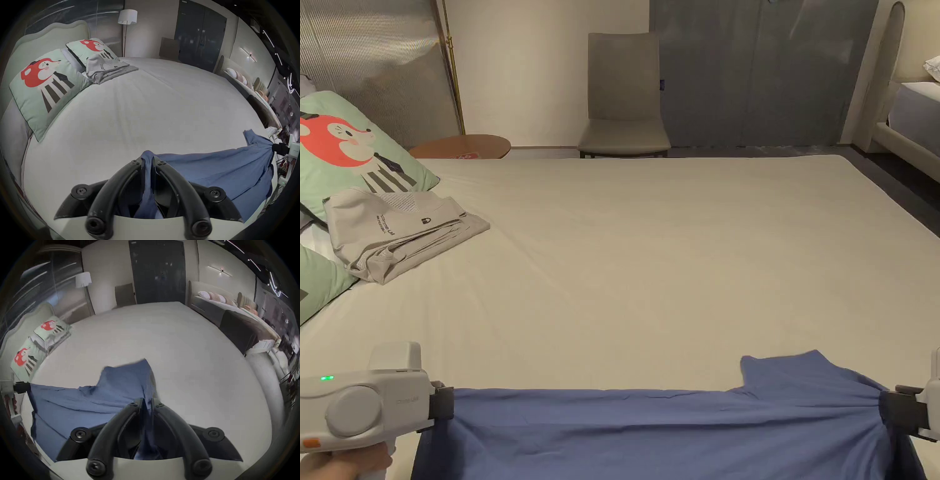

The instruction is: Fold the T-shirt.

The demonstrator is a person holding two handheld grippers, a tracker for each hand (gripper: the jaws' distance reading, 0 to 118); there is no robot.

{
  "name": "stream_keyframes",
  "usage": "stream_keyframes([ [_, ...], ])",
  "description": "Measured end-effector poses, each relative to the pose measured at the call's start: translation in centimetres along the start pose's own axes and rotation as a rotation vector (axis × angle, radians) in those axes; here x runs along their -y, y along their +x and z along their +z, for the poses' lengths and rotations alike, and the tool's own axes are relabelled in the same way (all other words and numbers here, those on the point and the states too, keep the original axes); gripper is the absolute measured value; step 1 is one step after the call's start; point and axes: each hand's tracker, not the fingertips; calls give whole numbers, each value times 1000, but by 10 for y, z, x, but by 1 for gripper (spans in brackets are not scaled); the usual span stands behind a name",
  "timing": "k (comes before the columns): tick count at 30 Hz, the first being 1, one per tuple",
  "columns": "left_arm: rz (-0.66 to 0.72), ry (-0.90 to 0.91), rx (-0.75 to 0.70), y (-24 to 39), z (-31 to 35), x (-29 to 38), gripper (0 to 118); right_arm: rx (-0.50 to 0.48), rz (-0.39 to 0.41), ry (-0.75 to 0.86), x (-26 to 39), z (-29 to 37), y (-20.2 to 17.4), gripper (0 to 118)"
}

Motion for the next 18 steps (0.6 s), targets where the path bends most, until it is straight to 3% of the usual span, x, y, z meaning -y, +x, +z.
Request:
stream_keyframes([
  [10, 11, 54, 26, -15, 104, 56, 3, -31, 46, 80, 35, 112, -10, 9],
  [18, -14, -39, -1, -29, 126, 146, 3, 1, 102, -53, 109, 143, -9, 9],
])
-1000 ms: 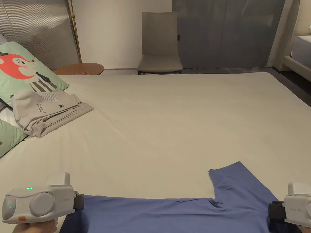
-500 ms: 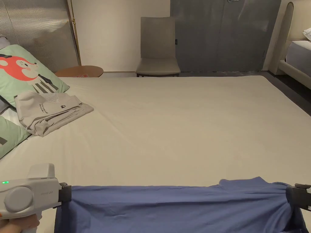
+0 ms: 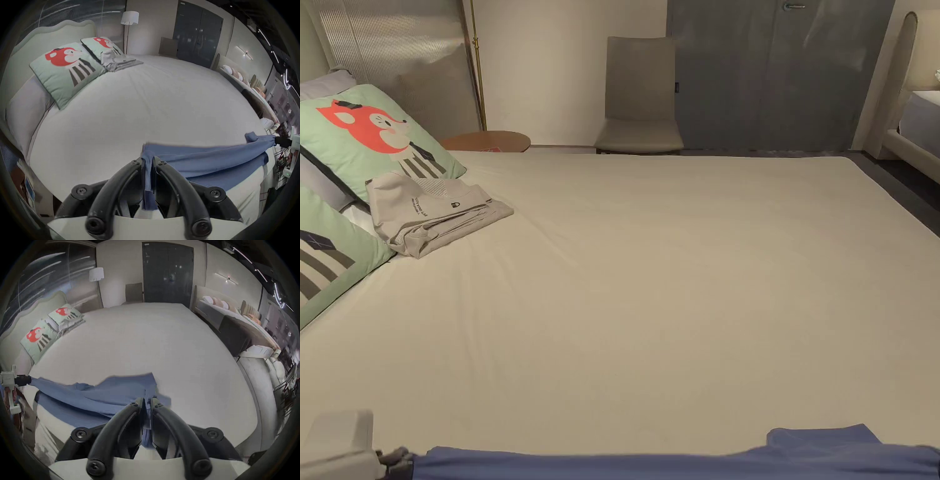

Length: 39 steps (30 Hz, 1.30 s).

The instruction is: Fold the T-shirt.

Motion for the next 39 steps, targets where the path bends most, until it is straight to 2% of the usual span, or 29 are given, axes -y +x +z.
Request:
stream_keyframes([
  [3, 12, -43, -2, -5, -8, 31, 3, 31, 34, -62, 29, -8, 4, 9],
  [7, 31, -85, -8, -12, -19, 60, 3, 49, 33, -113, 58, -25, 7, 9],
  [14, 40, -84, -23, -18, -30, 71, 4, 80, 43, -143, 77, -42, 10, 9],
  [15, 36, -81, -24, -18, -29, 71, 7, 80, 46, -138, 77, -40, 9, 9],
  [16, 30, -74, -27, -18, -28, 71, 27, 81, 49, -126, 77, -40, 9, 9],
  [17, 12, -61, -50, -16, -26, 71, 49, 83, 51, -116, 77, -39, 9, 16],
  [18, -24, -40, -103, -14, -22, 70, 70, 89, 53, -105, 77, -36, 9, 32],
  [19, -36, -7, -142, -13, -17, 69, 91, 122, 53, -87, 76, -30, 8, 67],
  [20, -35, 36, -164, -12, -11, 68, 101, 155, 64, -52, 74, -26, 7, 88],
  [21, -28, 97, -139, -11, -1, 64, 105, 178, 69, 2, 72, -20, 5, 102],
  [24, 23, 280, -47, 1, 29, 48, 106, 178, 12, 230, 59, 3, -6, 104],
  [28, 57, 480, 20, 30, 54, 23, 103, 135, -75, 490, 38, 21, -36, 103],
  [29, 58, 511, 34, 37, 58, 18, 100, 127, -82, 524, 34, 22, -44, 103],
  [30, 62, 541, 62, 45, 62, 13, 92, 120, -85, 566, 31, 22, -54, 100],
  [32, 68, 571, 96, 55, 66, 5, 52, 113, -85, 624, 26, 22, -71, 72],
  [33, 64, 586, 110, 59, 67, 2, 30, 113, -81, 645, 24, 21, -80, 54],
  [34, 63, 594, 120, 62, 64, -1, 8, 110, -81, 668, 22, 20, -88, 28],
  [35, 64, 595, 127, 63, 63, -3, 1, 111, -89, 679, 21, 20, -96, 12],
  [36, 65, 586, 157, 62, 63, -5, 0, 104, -97, 693, 20, 20, -103, 3],
  [39, 111, 553, 290, 44, 56, -4, 0, 95, -93, 713, 18, 18, -119, 1],
])
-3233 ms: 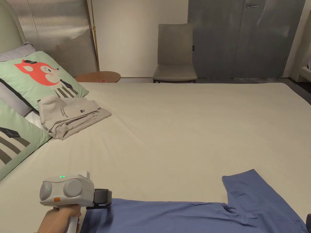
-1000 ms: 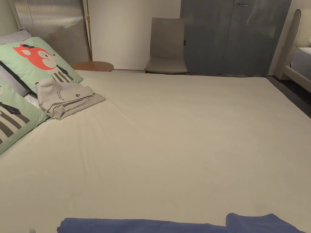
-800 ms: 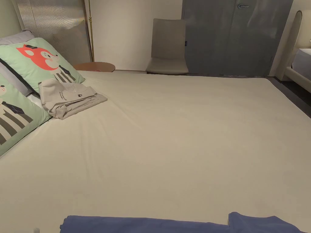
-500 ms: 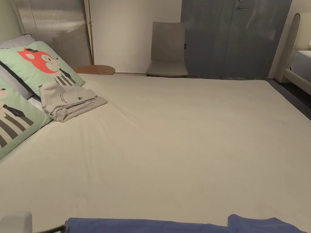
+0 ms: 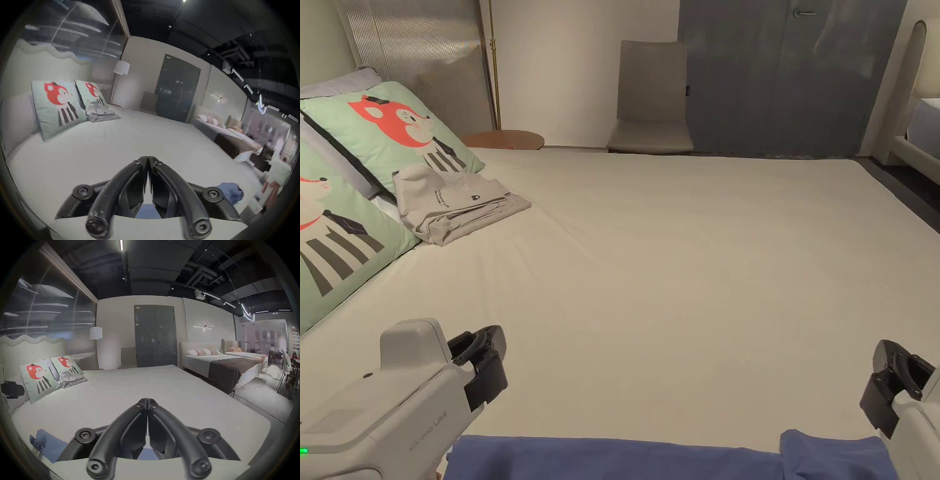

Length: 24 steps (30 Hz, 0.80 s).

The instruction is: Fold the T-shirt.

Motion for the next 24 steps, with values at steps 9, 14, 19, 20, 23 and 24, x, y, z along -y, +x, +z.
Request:
stream_keyframes([
  [9, 358, -382, 184, -141, -26, 22, 107, -40, 41, -5, 3, -2, -33, 1],
  [14, 410, -501, 118, -180, -34, 51, 110, -54, 54, -42, 7, -8, -46, 1],
  [19, 556, -621, 258, -189, -51, 78, 109, -72, 55, -76, 10, -14, -59, 1],
  [20, 540, -625, 255, -185, -55, 82, 108, -75, 58, -80, 11, -15, -61, 1],
  [23, 532, -619, 261, -174, -65, 84, 93, -89, 78, -86, 10, -15, -68, 1],
  [24, 537, -618, 264, -174, -67, 84, 89, -94, 82, -88, 10, -15, -69, 1],
])
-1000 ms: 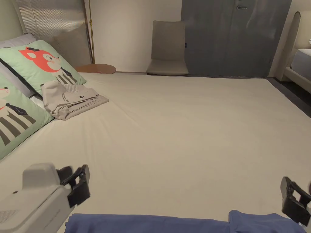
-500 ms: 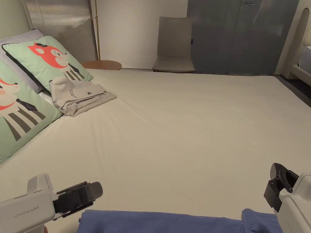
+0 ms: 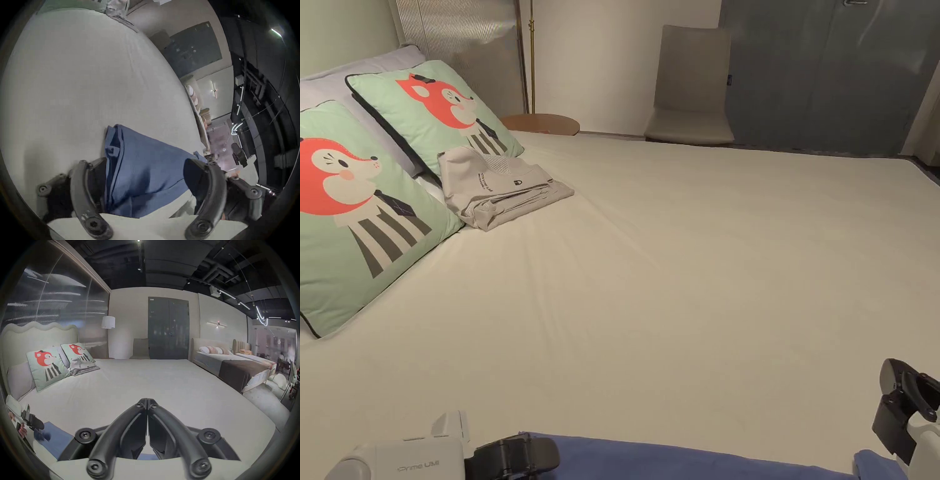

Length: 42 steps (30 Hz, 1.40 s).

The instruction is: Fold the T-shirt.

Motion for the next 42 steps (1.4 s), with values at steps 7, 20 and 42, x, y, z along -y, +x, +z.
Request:
stream_keyframes([
  [7, 38, -16, -42, -41, -8, -15, 8, -24, 8, 4, -3, -3, -10, 1],
  [20, 151, 236, -168, -81, 121, -15, 6, -43, 8, 24, -10, 0, -7, 1],
  [42, -252, -103, -229, 147, -131, 48, 6, -23, -80, 62, -8, 37, 40, 1],
])
